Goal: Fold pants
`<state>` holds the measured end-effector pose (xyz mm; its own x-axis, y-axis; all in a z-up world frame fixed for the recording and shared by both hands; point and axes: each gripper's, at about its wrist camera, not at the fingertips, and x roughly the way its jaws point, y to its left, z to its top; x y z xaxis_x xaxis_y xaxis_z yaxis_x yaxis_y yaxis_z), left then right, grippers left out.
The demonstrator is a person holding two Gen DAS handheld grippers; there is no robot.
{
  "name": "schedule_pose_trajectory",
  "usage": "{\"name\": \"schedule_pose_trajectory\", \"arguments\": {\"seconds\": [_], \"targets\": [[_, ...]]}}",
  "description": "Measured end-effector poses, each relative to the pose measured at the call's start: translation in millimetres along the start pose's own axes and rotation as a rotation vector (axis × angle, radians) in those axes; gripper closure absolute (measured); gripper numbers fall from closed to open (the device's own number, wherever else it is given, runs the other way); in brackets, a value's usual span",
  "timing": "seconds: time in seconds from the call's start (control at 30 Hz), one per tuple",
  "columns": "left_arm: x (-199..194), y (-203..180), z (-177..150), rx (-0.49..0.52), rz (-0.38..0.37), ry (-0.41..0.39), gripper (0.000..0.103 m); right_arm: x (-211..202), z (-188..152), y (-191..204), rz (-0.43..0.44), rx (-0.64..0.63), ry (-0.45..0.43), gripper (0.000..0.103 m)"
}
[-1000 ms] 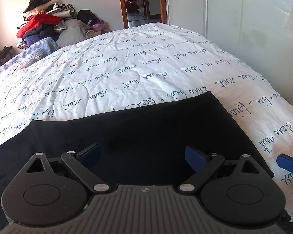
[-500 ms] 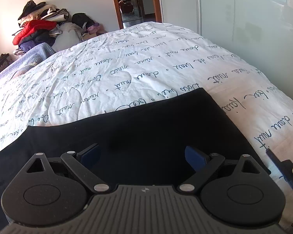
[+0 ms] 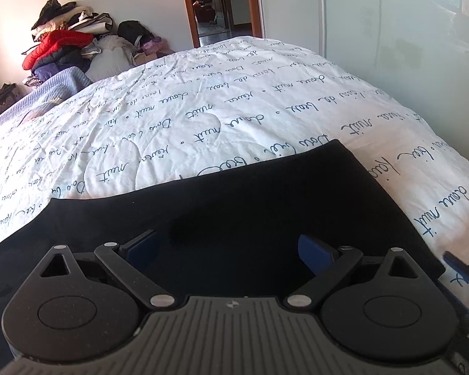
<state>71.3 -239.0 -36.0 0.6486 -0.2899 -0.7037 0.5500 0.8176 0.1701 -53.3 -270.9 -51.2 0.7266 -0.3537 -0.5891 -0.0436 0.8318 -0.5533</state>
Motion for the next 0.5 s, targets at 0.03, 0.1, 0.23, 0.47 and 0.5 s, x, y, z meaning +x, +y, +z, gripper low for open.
{"name": "schedule_pose_trajectory", "arguments": {"seconds": [0.03,0.1,0.23,0.47,0.5], "targets": [[-2.0,2.5,-0.6,0.007,0.012,-0.011,0.005,-8.4,0.9,-17.8,0.082,0.076,-0.02,0.088],[-2.8,8.8,-1.1,0.008,0.049,-0.031,0.005,-16.2,4.5,-53.2,0.17,0.208,-0.08,0.086],[12.6,23.1,-1.5,-0.035,0.067,0.02,0.003,23.1,23.8,-100.6,0.199,0.43,-0.168,0.06],[1.8,43.9,-8.3,-0.062,0.076,-0.006,0.004,106.9,48.7,-85.2,0.25,0.48,0.012,0.059],[-1.5,50.0,-10.1,-0.065,0.108,-0.025,0.004,97.4,60.1,-79.2,0.22,0.467,-0.038,0.059]]}}
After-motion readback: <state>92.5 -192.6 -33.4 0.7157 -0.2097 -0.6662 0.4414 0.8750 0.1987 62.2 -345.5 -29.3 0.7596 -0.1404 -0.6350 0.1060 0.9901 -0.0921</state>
